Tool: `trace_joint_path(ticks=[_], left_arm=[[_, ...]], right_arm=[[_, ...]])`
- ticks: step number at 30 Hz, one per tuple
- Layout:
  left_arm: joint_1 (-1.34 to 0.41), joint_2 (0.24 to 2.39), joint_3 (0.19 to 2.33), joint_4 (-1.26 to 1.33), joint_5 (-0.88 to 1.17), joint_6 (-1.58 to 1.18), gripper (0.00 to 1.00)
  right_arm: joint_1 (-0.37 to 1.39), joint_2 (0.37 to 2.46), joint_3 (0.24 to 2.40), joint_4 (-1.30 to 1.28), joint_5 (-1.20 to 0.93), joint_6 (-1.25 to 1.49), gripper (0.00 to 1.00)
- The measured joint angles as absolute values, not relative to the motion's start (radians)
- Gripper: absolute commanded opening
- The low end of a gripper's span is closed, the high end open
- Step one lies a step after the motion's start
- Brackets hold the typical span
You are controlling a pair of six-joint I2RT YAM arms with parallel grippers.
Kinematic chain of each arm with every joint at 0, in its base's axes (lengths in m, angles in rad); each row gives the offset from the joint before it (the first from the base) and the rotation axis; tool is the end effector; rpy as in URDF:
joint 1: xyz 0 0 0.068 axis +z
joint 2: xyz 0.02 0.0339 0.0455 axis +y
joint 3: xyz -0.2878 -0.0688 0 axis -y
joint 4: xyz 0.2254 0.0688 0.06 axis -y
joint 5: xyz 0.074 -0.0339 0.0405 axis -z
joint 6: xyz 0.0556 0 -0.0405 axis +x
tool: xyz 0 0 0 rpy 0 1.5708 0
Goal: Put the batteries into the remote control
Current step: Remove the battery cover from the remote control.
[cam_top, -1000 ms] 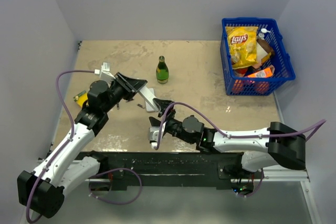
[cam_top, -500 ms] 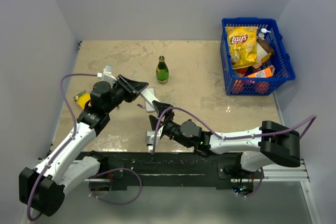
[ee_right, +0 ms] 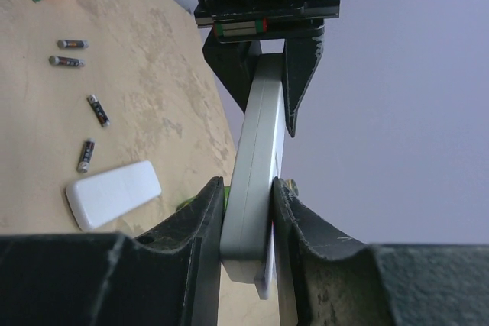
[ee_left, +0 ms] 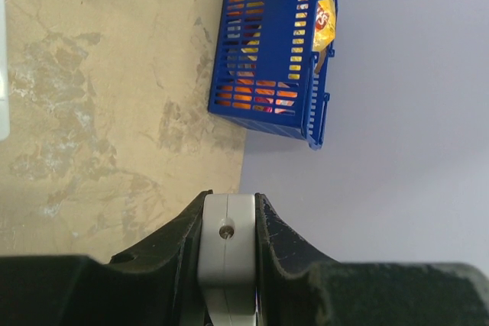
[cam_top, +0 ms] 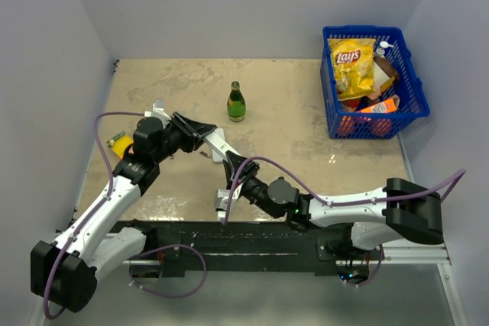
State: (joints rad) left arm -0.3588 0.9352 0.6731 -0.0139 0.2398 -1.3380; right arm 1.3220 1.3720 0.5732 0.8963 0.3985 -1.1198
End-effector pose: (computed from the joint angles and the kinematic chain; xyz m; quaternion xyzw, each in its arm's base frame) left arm 0.1878 -0.0845 0.3098 -0.3088 0.7328 -0.5123 0.3243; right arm 0.0918 0.2739 0.2882 -0.5684 0.3635 -0.0590 0.7358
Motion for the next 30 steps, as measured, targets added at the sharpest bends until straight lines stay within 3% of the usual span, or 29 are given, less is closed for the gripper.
trace_joint_path(ticks=[9, 16, 23, 30], left_arm=[[-0.273, 0.953, 0.690, -0.052, 0.417, -1.346, 0.00], [-0.200, 0.962, 0.696, -0.093, 0.531, -1.339, 0.00], [-0.159, 0.987, 0.699, -0.078, 0.545, -1.296, 0.00], [-0.089, 1.000, 0.710, 0.020, 0.459, -1.273, 0.00]], right_arm=[[1.327, 1.331, 0.567, 0.847, 0.385, -1.081, 0.12], [1.327, 1.310, 0.567, 0.809, 0.368, -1.034, 0.16], [1.322, 1.301, 0.566, 0.754, 0.376, -0.987, 0.19], [1.333, 1.280, 0.527, 0.656, 0.363, -0.910, 0.28]])
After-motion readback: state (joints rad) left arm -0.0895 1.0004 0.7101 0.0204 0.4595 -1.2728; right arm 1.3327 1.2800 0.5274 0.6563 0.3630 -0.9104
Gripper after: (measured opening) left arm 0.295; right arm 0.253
